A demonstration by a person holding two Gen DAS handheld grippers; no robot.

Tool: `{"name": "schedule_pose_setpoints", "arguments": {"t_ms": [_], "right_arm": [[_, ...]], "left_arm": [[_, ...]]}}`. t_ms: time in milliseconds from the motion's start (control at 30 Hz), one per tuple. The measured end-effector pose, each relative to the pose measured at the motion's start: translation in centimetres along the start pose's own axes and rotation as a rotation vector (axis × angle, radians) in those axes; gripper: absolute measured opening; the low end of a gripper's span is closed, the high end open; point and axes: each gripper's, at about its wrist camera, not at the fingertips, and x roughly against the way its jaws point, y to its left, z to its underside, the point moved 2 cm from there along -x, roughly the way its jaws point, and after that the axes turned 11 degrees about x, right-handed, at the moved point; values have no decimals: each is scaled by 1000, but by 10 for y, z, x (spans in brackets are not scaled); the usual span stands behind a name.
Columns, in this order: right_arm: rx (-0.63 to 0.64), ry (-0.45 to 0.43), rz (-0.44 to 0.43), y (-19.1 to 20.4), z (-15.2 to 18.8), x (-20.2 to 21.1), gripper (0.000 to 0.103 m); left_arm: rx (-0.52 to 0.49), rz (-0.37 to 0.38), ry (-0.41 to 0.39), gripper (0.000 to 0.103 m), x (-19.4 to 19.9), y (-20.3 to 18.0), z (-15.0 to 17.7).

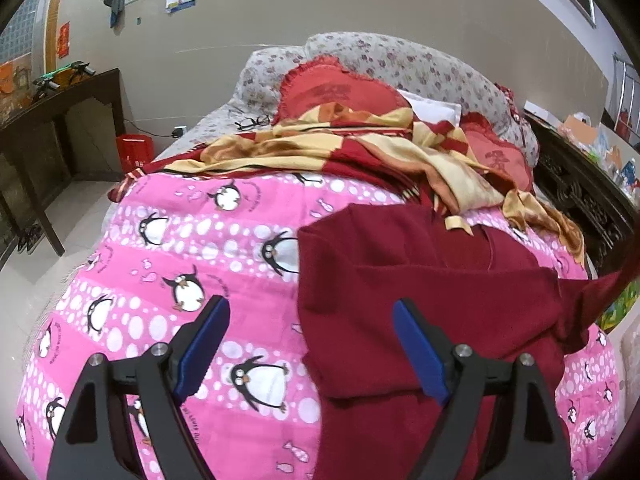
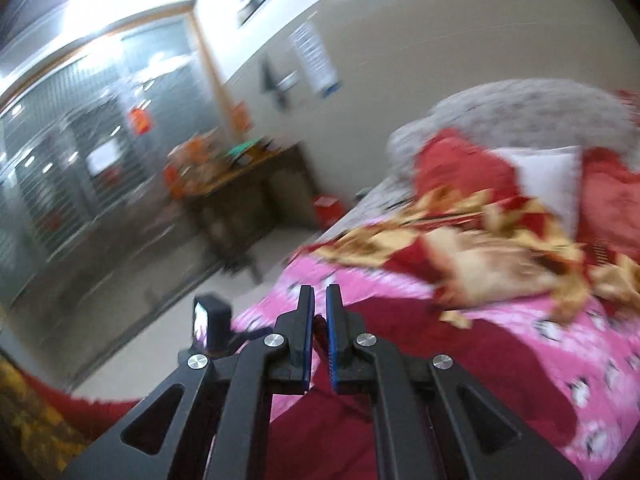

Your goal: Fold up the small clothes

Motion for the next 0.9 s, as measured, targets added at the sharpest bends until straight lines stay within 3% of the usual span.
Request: {"name": "schedule_pose_setpoints", "arguments": {"t_ms": [100,167,333,433,533,667,767,900], "right_arm": [[-28,114,-99,-5,12,-65,25],[-49,200,-109,-10,28,-110,25],[-112,391,-37,-44,82,-208,25],[-159,441,64,-77,99,-235,26],[-217,437,172,-99,99,-223,33],[-237,303,228,-103,87,-168,48],[-224,227,259,-92,88,-118,49],[-242,179,295,-74,116,-53,50]], "left_arm": [[15,5,-9,87,4,9,0],[17,9,-15,87,6,15,1],[15,4,9,87,1,24,5],[13,26,18,87,-3,21,5],[0,54,16,87,-6,11,6],[-10,110,47,89,-22,-10,7],[-34,143,82,89,-40,-28,12],[-134,162,102,89,-53,-54,21]]}}
